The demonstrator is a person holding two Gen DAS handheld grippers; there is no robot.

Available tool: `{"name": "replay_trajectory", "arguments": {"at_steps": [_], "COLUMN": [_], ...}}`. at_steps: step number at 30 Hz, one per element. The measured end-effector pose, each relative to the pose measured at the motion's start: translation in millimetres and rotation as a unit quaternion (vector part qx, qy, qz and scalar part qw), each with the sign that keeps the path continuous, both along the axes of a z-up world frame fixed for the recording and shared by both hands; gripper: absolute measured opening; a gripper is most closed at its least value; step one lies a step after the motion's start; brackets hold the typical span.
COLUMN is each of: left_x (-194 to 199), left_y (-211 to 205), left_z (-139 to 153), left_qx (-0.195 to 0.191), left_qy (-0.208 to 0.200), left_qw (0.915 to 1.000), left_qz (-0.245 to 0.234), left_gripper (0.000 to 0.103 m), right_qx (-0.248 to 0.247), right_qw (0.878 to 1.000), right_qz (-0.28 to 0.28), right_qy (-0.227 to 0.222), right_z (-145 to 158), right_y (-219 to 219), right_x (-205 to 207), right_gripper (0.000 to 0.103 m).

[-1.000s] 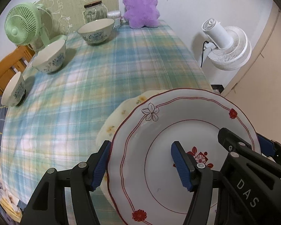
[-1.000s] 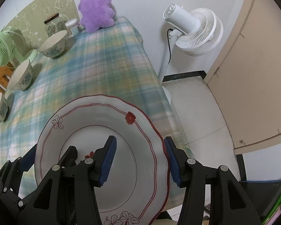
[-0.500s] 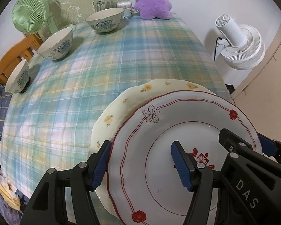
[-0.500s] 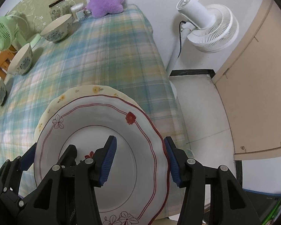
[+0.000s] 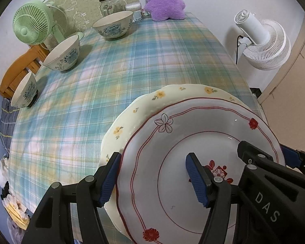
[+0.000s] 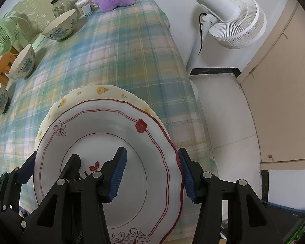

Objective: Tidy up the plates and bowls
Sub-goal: 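Carry the red-rimmed plate over the yellow-flower plate stack with both tools, then lower the red-rimmed plate onto the stack and open both tools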

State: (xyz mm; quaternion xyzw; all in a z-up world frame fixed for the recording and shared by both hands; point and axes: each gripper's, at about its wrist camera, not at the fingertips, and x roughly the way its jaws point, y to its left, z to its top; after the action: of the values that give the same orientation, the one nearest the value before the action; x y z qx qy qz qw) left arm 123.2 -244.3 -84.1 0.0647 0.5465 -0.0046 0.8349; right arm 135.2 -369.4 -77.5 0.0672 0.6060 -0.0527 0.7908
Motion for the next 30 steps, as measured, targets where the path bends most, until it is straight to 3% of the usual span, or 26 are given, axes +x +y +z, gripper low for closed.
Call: {"name": "replay_trajectory", "arguments": {"at_steps": [8,11,16,30], "left_x": [1,1,1,5], "left_y": [0,2,4,19], "left_z": [0,0,0,-1], "left_qx": [0.0,0.0,-0.003,0.003], "left_qy": [0.001,0.0,-0.002,-0.007], "left_qw": [1.0,1.0,0.9999,0.9991], "left_qz": [0.006,0.009,0.015,0.041], "left_gripper": [0.066,0.066,0.066,0.065], "right_qx": [0.011,0.004,-0.007,-0.027], "right_qw": [1.0,1.0,0.999,0.998], "right_qz": [0.016,0.02,0.029,0.055], "right_qy": [-0.011,-0.017,-0.017,-0.019], "right_z": [8,14,15,10], "right_y": [-4,-6,-5,17], "right_x": [-5,-10,-11,6], "right_gripper": [0.055,0.04,0.031,0.03]}}
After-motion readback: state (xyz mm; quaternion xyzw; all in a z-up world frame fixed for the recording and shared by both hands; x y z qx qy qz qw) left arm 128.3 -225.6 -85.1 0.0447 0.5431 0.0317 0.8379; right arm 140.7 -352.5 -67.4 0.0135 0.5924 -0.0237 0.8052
